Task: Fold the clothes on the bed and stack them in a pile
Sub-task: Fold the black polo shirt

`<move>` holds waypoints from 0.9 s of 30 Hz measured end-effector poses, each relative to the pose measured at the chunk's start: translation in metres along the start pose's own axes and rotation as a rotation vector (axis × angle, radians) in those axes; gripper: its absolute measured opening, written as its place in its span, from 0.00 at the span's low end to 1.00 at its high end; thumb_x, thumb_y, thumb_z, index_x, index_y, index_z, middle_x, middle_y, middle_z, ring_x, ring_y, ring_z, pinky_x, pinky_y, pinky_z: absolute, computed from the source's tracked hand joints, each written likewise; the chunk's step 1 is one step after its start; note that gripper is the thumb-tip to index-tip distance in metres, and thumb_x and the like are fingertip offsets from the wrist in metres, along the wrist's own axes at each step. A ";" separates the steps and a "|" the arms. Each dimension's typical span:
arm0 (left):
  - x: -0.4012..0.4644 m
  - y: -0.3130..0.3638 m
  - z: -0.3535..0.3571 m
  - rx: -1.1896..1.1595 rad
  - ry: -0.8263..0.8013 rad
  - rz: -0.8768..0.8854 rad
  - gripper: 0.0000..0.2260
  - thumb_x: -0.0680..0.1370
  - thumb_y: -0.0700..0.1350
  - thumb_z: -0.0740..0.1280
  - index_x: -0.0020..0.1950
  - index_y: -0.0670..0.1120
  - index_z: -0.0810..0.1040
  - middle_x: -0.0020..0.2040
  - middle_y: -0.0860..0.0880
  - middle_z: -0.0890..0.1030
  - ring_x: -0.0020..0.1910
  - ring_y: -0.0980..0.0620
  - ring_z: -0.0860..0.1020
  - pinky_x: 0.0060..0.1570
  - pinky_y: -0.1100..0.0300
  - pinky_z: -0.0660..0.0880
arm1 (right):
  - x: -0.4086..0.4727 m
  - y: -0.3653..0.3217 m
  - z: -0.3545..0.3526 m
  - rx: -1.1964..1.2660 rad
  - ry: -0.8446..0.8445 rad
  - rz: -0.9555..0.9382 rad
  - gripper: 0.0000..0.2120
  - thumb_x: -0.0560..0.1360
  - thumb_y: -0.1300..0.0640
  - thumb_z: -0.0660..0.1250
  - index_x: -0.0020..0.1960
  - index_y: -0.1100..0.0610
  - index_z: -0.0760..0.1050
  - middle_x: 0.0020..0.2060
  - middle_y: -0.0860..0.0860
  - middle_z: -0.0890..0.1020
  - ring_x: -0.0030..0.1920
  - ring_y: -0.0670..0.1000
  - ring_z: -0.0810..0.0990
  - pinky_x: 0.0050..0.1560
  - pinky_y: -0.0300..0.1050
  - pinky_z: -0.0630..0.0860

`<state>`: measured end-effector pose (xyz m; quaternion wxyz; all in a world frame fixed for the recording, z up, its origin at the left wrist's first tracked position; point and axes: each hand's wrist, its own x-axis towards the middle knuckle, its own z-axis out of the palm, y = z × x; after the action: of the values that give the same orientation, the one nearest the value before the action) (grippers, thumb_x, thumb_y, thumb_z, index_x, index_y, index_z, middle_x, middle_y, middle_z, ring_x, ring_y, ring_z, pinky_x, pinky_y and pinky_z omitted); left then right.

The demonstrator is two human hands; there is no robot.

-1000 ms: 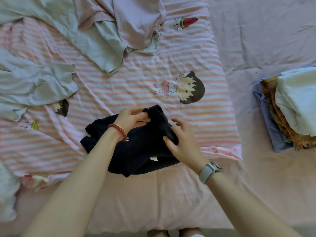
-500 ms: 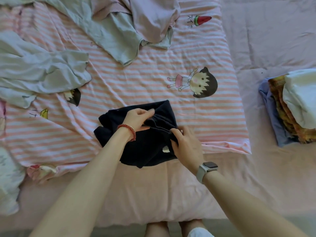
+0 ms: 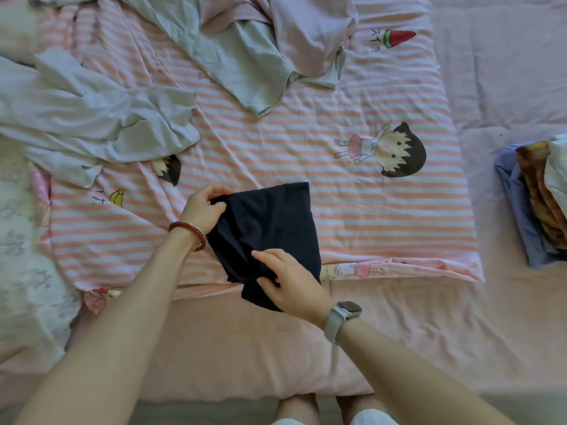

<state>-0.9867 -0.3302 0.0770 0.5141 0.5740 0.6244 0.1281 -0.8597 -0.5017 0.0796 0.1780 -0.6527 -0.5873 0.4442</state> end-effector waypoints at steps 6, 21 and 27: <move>-0.021 -0.032 0.009 0.036 0.190 -0.086 0.18 0.75 0.43 0.66 0.64 0.45 0.69 0.64 0.46 0.71 0.60 0.48 0.73 0.61 0.55 0.70 | -0.002 0.007 0.002 -0.122 0.257 0.010 0.16 0.76 0.66 0.59 0.63 0.60 0.74 0.57 0.53 0.77 0.58 0.56 0.73 0.53 0.52 0.75; -0.026 -0.043 0.004 0.201 0.443 -0.123 0.09 0.77 0.44 0.63 0.55 0.43 0.76 0.58 0.44 0.75 0.55 0.43 0.75 0.56 0.51 0.71 | -0.015 0.051 -0.003 -0.532 -0.042 -0.017 0.22 0.78 0.55 0.58 0.72 0.49 0.64 0.75 0.55 0.56 0.75 0.61 0.49 0.72 0.58 0.52; -0.073 -0.042 0.032 0.096 0.476 0.104 0.06 0.75 0.39 0.65 0.50 0.41 0.77 0.44 0.46 0.77 0.39 0.47 0.75 0.42 0.63 0.68 | -0.020 0.044 -0.002 -0.294 0.175 0.073 0.21 0.78 0.61 0.59 0.71 0.58 0.66 0.73 0.57 0.63 0.74 0.58 0.56 0.73 0.52 0.56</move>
<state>-1.0000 -0.4190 0.0679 0.3176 0.5827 0.7028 0.2561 -0.8297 -0.5305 0.0552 0.1151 -0.7288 -0.6040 0.3011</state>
